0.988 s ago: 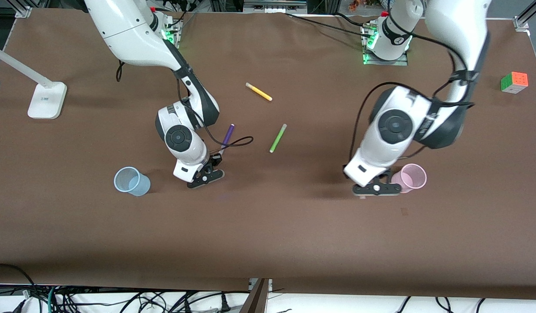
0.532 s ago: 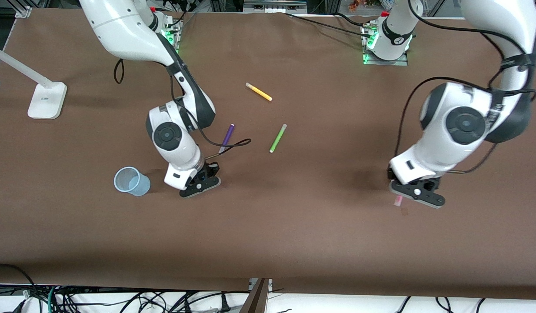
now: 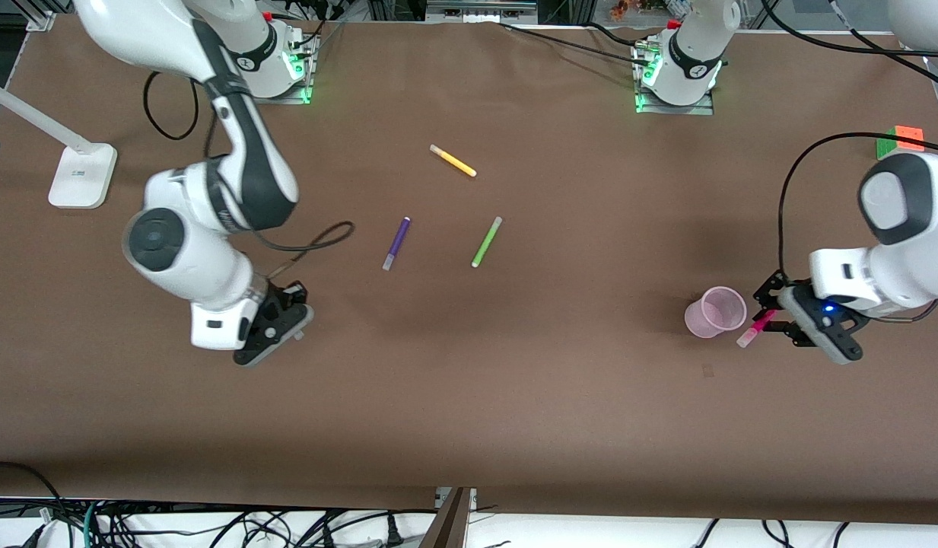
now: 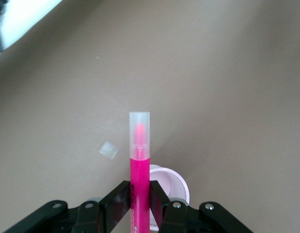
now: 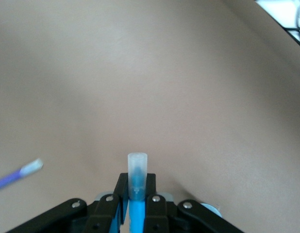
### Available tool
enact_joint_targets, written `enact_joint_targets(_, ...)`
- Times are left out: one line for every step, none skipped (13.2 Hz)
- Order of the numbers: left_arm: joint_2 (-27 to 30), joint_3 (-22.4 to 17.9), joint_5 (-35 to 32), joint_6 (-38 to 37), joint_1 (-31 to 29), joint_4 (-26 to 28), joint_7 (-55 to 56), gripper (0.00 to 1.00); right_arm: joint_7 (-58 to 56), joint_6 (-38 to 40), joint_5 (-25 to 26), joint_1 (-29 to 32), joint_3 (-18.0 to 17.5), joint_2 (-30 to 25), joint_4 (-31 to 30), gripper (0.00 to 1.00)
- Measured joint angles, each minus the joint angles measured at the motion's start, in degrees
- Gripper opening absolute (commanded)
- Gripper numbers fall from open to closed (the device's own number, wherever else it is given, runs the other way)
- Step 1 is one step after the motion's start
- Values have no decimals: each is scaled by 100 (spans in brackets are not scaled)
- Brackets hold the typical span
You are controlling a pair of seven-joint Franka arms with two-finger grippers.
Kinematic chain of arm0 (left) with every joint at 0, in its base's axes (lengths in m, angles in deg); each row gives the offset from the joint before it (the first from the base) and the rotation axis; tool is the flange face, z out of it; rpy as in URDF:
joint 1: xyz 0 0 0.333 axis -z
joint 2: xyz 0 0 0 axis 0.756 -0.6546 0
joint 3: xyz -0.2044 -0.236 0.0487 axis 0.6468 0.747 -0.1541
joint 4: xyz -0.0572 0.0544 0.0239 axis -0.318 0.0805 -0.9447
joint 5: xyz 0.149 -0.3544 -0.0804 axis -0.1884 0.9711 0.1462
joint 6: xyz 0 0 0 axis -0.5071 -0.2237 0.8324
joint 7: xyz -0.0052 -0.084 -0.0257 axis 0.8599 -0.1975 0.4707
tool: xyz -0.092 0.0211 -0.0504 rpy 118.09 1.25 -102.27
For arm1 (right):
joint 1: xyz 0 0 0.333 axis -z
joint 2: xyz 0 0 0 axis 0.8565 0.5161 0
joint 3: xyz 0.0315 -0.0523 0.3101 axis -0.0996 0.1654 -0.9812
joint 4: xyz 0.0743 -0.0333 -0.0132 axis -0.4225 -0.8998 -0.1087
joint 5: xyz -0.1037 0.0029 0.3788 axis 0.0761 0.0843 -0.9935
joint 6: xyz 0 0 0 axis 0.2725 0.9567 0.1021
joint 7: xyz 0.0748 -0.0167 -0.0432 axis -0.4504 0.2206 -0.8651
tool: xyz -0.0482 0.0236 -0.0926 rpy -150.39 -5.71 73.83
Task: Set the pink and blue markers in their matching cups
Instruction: 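Carry pink to the pink cup while the right gripper carries blue to its cup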
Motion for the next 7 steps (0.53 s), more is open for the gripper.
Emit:
enact_joint_targets(-17, 0, 547, 136, -160, 251, -600, 0, -383, 148, -98, 81, 0, -86, 0, 14)
enact_joint_targets(-40, 1, 1018, 332, -244, 504, -1148, 0, -717, 221, -145, 145, 0, -156, 0, 14)
enact_joint_targets(-65, 7, 1417, 541, -255, 727, -1595, 0, -1060, 277, -237, 209, 0, -209, 0, 14)
enact_joint_targets(-86, 26, 1784, 686, -249, 905, -1957, 0, -1427, 345, -416, 283, 2, -233, -1, 14)
enact_joint_targets(-111, 36, 2077, 755, -247, 1024, -2265, 0, -1866, 395, -658, 391, 6, -234, -7, 14)
enact_joint_targets(-149, 33, 2278, 792, -263, 1089, -2523, 0, -2334, 469, -907, 535, 11, -232, -20, 14)
enact_joint_targets(-204, 29, 2427, 806, -308, 1115, -2782, 0, -2787, 595, -1162, 698, 15, -230, -28, 14)
